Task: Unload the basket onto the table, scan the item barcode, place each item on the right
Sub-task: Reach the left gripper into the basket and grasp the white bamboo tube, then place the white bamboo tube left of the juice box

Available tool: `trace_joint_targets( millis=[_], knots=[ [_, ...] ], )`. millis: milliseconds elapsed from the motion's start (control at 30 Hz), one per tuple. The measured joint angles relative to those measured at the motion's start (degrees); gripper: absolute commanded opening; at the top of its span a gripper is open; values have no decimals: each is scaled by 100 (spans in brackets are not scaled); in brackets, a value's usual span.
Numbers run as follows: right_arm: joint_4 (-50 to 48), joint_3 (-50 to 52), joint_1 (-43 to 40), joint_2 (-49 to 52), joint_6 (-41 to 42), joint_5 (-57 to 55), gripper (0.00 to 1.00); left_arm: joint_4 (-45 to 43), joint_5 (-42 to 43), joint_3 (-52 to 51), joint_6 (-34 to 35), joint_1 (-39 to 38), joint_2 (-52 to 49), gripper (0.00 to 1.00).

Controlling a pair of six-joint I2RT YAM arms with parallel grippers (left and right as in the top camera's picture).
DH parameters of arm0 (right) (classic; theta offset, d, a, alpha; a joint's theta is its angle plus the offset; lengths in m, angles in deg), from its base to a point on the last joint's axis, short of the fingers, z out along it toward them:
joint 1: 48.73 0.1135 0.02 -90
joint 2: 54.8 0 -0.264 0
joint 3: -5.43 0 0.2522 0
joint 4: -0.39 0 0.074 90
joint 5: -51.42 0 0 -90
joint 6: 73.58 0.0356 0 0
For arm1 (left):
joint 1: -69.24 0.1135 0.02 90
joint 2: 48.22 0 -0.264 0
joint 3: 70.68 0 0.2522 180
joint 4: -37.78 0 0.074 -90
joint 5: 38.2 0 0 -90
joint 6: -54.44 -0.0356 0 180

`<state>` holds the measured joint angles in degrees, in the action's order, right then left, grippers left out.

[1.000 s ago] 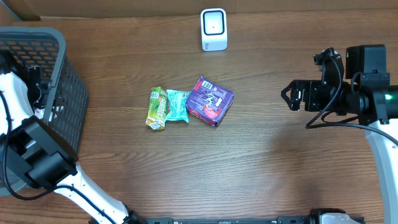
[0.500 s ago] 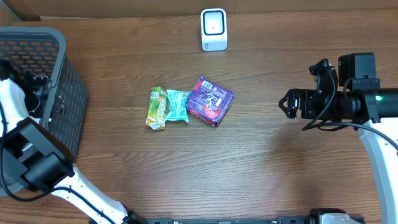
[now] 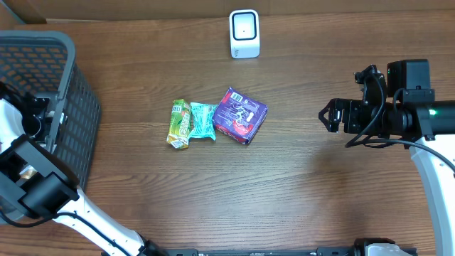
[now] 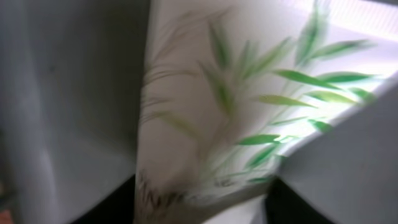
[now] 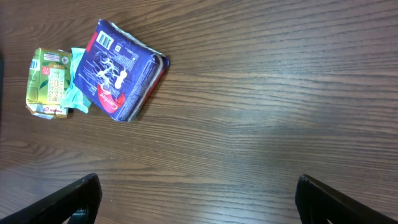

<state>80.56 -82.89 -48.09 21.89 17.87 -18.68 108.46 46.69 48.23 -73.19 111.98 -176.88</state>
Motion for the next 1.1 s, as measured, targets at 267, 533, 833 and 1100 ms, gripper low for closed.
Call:
trace_joint_targets(
  millis=[267,533,833,1100],
  knots=[
    [-74,2,-2,0,7,0,100,-79,35,42,76,0,76,4],
    [-133,2,-2,0,4,-2,100,264,81,254,1189,0,24,4],
    [-238,2,-2,0,4,0,100,2157,817,2444,3029,-28,-437,4],
    [-254,2,-2,0,7,2,100,3501,2413,5650,3681,-94,-431,4]
  ],
)
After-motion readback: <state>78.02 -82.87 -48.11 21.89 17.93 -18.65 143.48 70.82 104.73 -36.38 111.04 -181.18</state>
